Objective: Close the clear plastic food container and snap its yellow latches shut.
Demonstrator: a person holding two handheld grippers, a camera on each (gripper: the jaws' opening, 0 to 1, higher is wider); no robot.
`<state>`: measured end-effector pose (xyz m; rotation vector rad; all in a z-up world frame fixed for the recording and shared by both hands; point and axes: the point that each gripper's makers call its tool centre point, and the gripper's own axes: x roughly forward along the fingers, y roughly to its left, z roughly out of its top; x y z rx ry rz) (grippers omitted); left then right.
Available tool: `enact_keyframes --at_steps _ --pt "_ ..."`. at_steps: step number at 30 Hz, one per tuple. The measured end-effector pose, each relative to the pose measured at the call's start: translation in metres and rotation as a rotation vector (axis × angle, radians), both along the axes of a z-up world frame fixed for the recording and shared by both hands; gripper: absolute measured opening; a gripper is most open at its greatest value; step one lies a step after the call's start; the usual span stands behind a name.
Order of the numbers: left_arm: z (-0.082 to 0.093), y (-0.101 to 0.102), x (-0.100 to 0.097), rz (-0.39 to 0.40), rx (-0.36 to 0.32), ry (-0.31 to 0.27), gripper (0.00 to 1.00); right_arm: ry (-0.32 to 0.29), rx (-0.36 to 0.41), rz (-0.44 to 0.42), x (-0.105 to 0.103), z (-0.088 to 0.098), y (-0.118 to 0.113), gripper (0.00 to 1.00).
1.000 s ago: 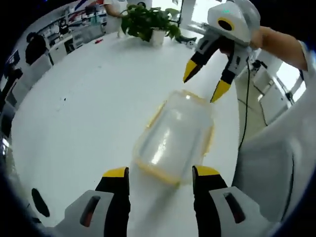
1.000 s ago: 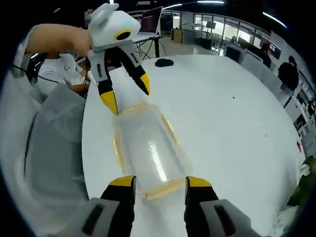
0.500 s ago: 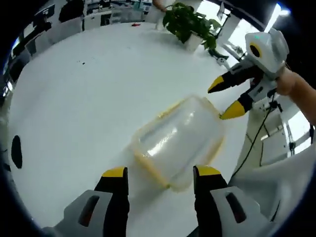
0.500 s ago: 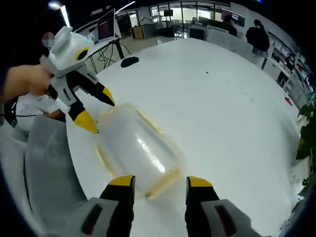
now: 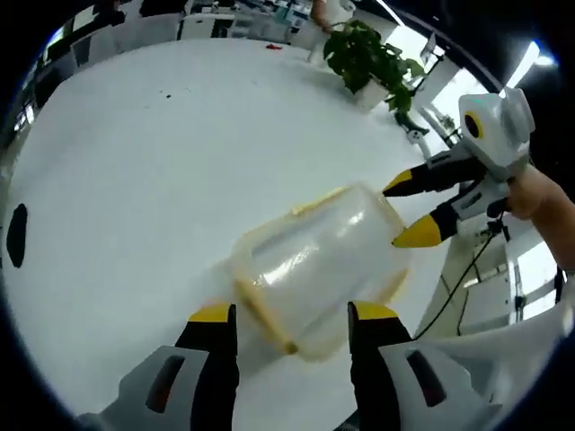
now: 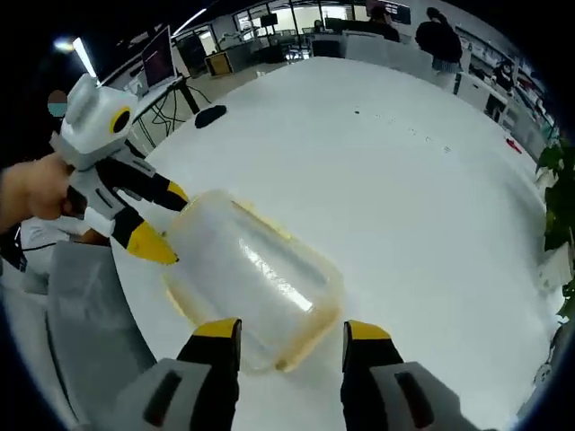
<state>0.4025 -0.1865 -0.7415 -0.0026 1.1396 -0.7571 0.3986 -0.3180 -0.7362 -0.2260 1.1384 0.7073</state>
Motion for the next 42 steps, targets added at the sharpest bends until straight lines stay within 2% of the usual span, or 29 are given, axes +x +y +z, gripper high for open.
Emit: enact_keyframes --at_steps 3,4,16,19,20,21,22,23,26,27,28,29,30,33,36,42 --pt "0.001 -0.004 0.0 0.007 -0.022 0.01 0.46 0.014 0.025 -0.023 0.0 0.001 0.003 0.42" --pt "0.0 -0.005 0.0 0.011 -0.018 0.009 0.47 0.038 0.042 -0.035 -0.002 0.0 0.005 0.4" --pt "-0.001 -0.008 0.0 0.057 -0.036 0.014 0.46 0.041 0.011 -0.047 -0.003 0.0 0.006 0.38" --pt "-0.003 -0.01 0.0 0.094 -0.074 0.041 0.44 0.045 0.013 -0.053 -0.004 -0.001 0.007 0.39" --pt "-0.004 -0.015 -0.007 0.119 -0.11 0.109 0.44 0.046 0.008 -0.049 -0.004 -0.001 0.007 0.39" --pt "-0.002 -0.023 0.004 0.127 -0.157 0.047 0.43 0.046 0.009 -0.047 -0.004 -0.002 0.007 0.4" --pt "-0.004 -0.018 0.003 0.143 -0.103 0.035 0.43 0.046 0.009 -0.04 -0.003 -0.002 0.007 0.4" --pt "-0.004 -0.018 0.001 0.105 -0.076 0.031 0.43 0.044 0.015 -0.038 -0.002 -0.002 0.008 0.4" --pt "-0.004 -0.014 -0.001 0.106 -0.093 0.038 0.43 0.064 0.024 -0.056 -0.001 -0.003 0.007 0.4" --pt "-0.003 -0.015 -0.001 0.102 -0.091 0.035 0.43 0.09 0.061 -0.076 -0.002 -0.004 0.009 0.39" --pt "-0.004 -0.014 -0.001 0.1 -0.084 0.038 0.43 0.131 0.156 -0.088 -0.003 -0.006 0.02 0.39" --pt "-0.004 -0.015 -0.001 0.099 -0.089 0.038 0.43 0.19 0.194 -0.183 -0.008 -0.015 0.018 0.39" --pt "-0.004 -0.014 -0.001 0.099 -0.089 0.038 0.43 0.195 0.223 -0.173 -0.009 -0.018 0.019 0.4" --pt "-0.004 -0.014 -0.002 0.089 -0.086 0.03 0.43 0.175 0.217 -0.147 -0.007 -0.009 0.013 0.4" --pt "-0.004 -0.013 -0.001 0.079 -0.084 0.031 0.44 0.197 0.194 -0.157 -0.006 -0.009 0.013 0.41" --pt "-0.004 -0.012 -0.001 0.076 -0.089 0.034 0.45 0.185 0.195 -0.176 -0.007 -0.009 0.011 0.42"
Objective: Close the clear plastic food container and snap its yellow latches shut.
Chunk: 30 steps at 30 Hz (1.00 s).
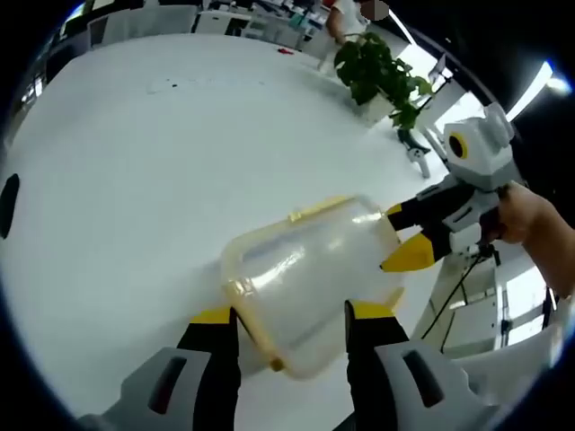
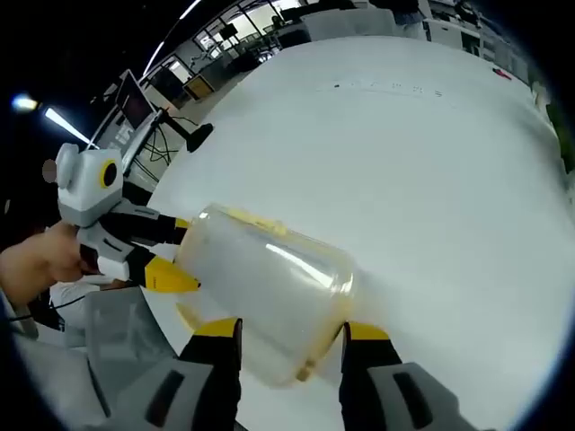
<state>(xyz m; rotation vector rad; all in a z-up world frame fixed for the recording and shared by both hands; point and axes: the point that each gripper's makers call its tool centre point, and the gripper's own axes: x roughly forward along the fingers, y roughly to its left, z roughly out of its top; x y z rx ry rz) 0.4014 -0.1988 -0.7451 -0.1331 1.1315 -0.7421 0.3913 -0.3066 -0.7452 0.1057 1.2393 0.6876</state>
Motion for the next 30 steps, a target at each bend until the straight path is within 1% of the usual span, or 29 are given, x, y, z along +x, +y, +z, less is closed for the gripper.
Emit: enact_keyframes --at_steps 4,7,9,10,12,13,14,15,16,18,20,22,23,24,25,26,27,28,29,30 --pt "0.0 0.0 0.001 -0.002 -0.004 0.0 0.46 -0.004 -0.026 -0.009 -0.001 0.003 0.001 0.42" --pt "0.002 0.001 -0.004 -0.069 -0.004 -0.023 0.47 -0.033 -0.02 -0.007 -0.001 0.003 -0.001 0.42" --pt "0.002 0.003 -0.005 -0.084 -0.01 -0.032 0.47 -0.055 -0.019 0.015 -0.001 0.004 0.0 0.44" --pt "0.001 0.004 -0.006 -0.085 -0.013 -0.03 0.47 -0.071 -0.024 0.048 -0.002 0.004 0.001 0.44" --pt "0.002 0.005 -0.008 -0.102 -0.01 -0.04 0.48 -0.088 -0.038 0.051 -0.001 0.006 0.0 0.42" --pt "0.002 0.006 -0.007 -0.105 -0.003 -0.06 0.49 -0.107 -0.042 0.06 0.001 0.008 0.0 0.39" --pt "0.004 0.008 -0.004 -0.141 0.013 -0.107 0.49 -0.131 -0.062 0.071 0.003 0.009 -0.003 0.38" --pt "0.005 0.008 -0.005 -0.156 0.025 -0.11 0.48 -0.137 -0.067 0.081 0.004 0.009 -0.004 0.38" --pt "0.006 0.008 -0.004 -0.179 0.03 -0.125 0.48 -0.142 -0.064 0.082 0.005 0.01 -0.004 0.39" --pt "0.007 0.01 -0.006 -0.179 0.033 -0.117 0.47 -0.136 -0.054 0.078 0.004 0.012 -0.005 0.43" --pt "0.007 0.014 -0.006 -0.185 0.044 -0.123 0.47 -0.157 -0.056 0.093 0.005 0.015 -0.008 0.41" --pt "0.007 0.017 -0.006 -0.203 0.055 -0.141 0.47 -0.19 -0.064 0.121 0.006 0.019 -0.009 0.41" --pt "0.008 0.017 -0.007 -0.218 0.055 -0.15 0.47 -0.215 -0.061 0.15 0.007 0.022 -0.009 0.4" --pt "0.009 0.019 -0.007 -0.231 0.07 -0.166 0.47 -0.263 -0.06 0.202 0.009 0.026 -0.007 0.38" --pt "0.01 0.021 -0.006 -0.245 0.082 -0.183 0.47 -0.294 -0.06 0.236 0.009 0.029 -0.006 0.38" --pt "0.012 0.022 -0.004 -0.286 0.091 -0.223 0.46 -0.341 -0.059 0.279 0.011 0.033 -0.004 0.39" --pt "0.014 0.022 -0.004 -0.315 0.093 -0.253 0.46 -0.374 -0.055 0.301 0.013 0.037 -0.003 0.4" --pt "0.016 0.024 -0.004 -0.345 0.11 -0.276 0.46 -0.397 -0.041 0.325 0.012 0.041 0.0 0.41" --pt "0.016 0.024 -0.004 -0.358 0.114 -0.285 0.46 -0.409 -0.029 0.347 0.011 0.043 0.002 0.41" --pt "0.016 0.026 -0.006 -0.397 0.13 -0.295 0.46 -0.425 -0.017 0.368 0.011 0.046 0.005 0.4"
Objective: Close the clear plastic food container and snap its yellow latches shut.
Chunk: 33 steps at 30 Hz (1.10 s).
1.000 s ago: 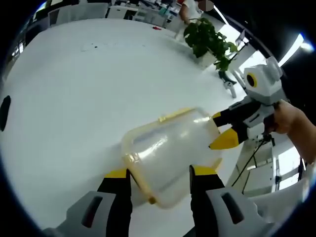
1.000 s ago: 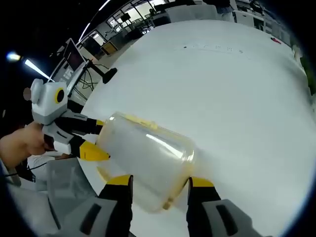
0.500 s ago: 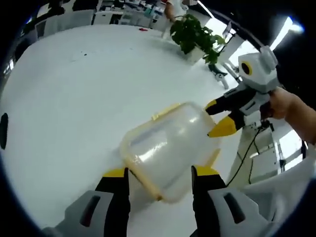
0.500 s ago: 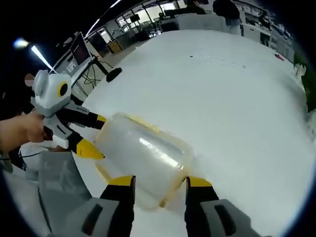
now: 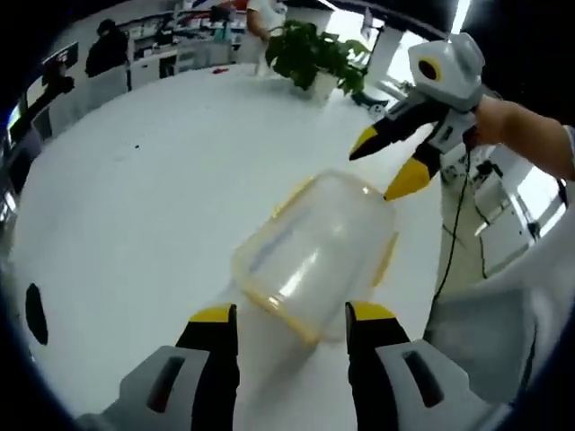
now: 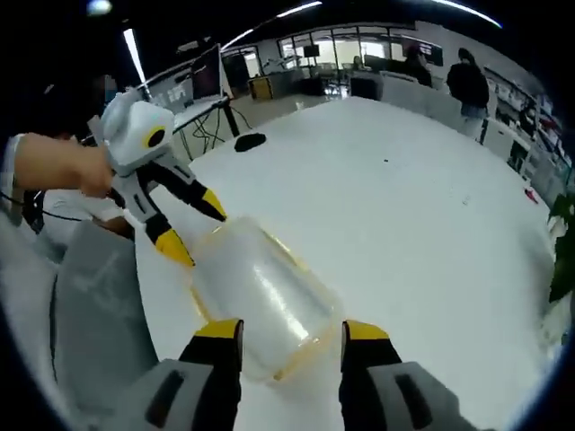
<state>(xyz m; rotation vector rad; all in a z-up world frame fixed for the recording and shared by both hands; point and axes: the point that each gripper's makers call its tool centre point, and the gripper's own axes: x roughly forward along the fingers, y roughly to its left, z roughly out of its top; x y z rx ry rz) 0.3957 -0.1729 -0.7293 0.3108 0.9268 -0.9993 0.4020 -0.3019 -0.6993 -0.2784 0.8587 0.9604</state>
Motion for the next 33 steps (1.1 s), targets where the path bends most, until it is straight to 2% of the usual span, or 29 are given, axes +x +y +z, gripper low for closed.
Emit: enact_keyframes --at_steps 2,4,7,10,12,15,17,19,21,23,26,29,33 --pt "0.003 -0.002 -0.002 -0.034 -0.006 -0.015 0.46 -0.026 0.003 0.047 -0.001 0.003 0.003 0.38" --pt "0.006 -0.001 -0.002 -0.033 -0.006 -0.014 0.45 -0.042 0.005 0.063 -0.002 0.006 0.004 0.39" --pt "0.016 -0.005 0.002 -0.089 -0.027 -0.075 0.43 -0.06 0.007 0.114 -0.006 0.009 0.009 0.38" --pt "0.025 -0.012 -0.002 -0.144 -0.079 -0.082 0.43 -0.09 0.013 0.17 -0.008 0.012 0.014 0.38" --pt "0.03 -0.014 0.0 -0.192 -0.075 -0.125 0.37 -0.104 0.01 0.195 -0.009 0.014 0.015 0.36" --pt "0.036 -0.021 -0.001 -0.193 -0.115 -0.105 0.36 -0.114 0.016 0.223 -0.01 0.017 0.018 0.34" --pt "0.042 -0.027 0.001 -0.229 -0.13 -0.137 0.35 -0.131 0.02 0.252 -0.011 0.021 0.021 0.34" --pt "0.048 -0.036 -0.004 -0.27 -0.157 -0.133 0.34 -0.142 0.009 0.28 -0.011 0.021 0.023 0.34" --pt "0.048 -0.041 -0.004 -0.304 -0.147 -0.151 0.34 -0.157 -0.009 0.34 -0.013 0.021 0.025 0.36" --pt "0.048 -0.045 -0.002 -0.318 -0.139 -0.167 0.31 -0.169 -0.035 0.371 -0.013 0.02 0.026 0.34" --pt "0.048 -0.054 -0.003 -0.357 -0.149 -0.185 0.24 -0.17 -0.024 0.381 -0.012 0.021 0.032 0.33" --pt "0.048 -0.061 -0.006 -0.381 -0.164 -0.169 0.25 -0.173 -0.028 0.404 -0.012 0.02 0.038 0.31" --pt "0.038 -0.068 -0.012 -0.446 -0.125 -0.171 0.24 -0.171 -0.038 0.423 -0.011 0.014 0.043 0.29"
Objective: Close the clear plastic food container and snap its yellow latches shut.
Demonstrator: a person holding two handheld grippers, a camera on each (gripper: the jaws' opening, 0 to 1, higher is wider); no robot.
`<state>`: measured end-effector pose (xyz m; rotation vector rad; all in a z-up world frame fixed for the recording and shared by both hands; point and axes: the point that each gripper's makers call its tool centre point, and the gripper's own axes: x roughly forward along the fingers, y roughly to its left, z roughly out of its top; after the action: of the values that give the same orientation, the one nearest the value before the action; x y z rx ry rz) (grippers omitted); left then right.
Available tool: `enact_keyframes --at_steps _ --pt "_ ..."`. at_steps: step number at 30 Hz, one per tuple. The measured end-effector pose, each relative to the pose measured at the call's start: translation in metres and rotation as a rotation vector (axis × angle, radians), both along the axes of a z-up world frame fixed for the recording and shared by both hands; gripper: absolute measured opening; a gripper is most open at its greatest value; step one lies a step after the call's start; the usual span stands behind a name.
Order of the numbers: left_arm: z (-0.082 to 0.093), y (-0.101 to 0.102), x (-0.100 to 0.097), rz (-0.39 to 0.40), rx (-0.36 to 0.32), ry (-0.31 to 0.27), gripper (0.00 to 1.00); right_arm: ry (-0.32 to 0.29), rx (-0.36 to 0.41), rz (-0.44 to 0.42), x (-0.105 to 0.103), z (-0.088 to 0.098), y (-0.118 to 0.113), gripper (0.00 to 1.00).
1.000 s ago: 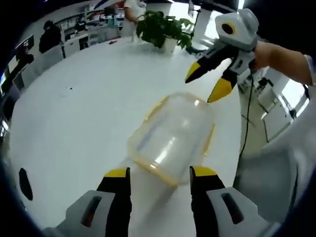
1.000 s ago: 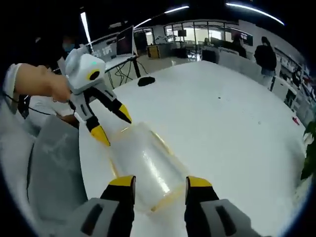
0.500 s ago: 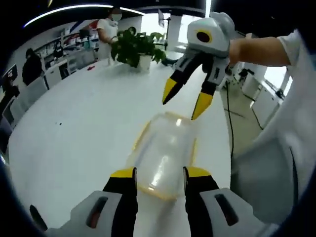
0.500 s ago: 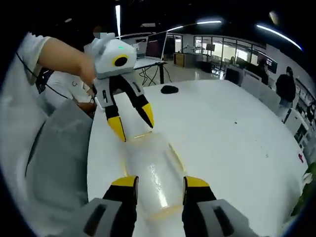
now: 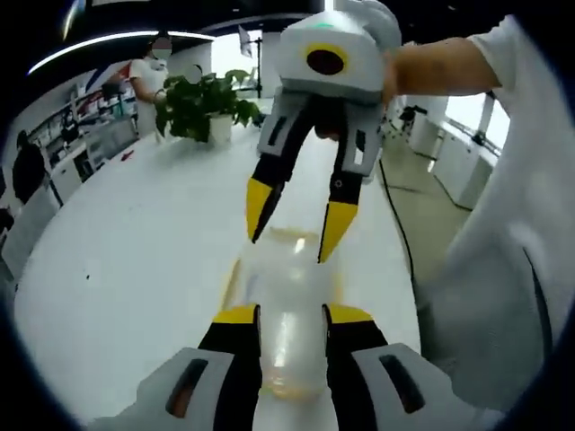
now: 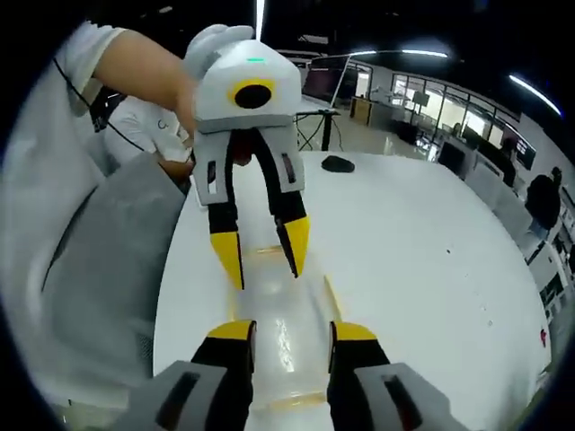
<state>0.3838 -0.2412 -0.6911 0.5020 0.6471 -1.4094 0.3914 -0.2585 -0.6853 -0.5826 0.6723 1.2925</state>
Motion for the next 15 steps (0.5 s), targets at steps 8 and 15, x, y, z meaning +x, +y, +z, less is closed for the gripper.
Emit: enact_keyframes --at_steps 8,15 --pt "-0.006 -0.013 -0.005 -0.037 0.013 -0.007 0.24 0.01 -0.024 0.027 0.003 -0.012 0.01 0.28" --pt "-0.018 -0.011 -0.004 -0.022 0.048 -0.005 0.29 0.014 -0.039 0.038 0.005 -0.019 0.014 0.29"
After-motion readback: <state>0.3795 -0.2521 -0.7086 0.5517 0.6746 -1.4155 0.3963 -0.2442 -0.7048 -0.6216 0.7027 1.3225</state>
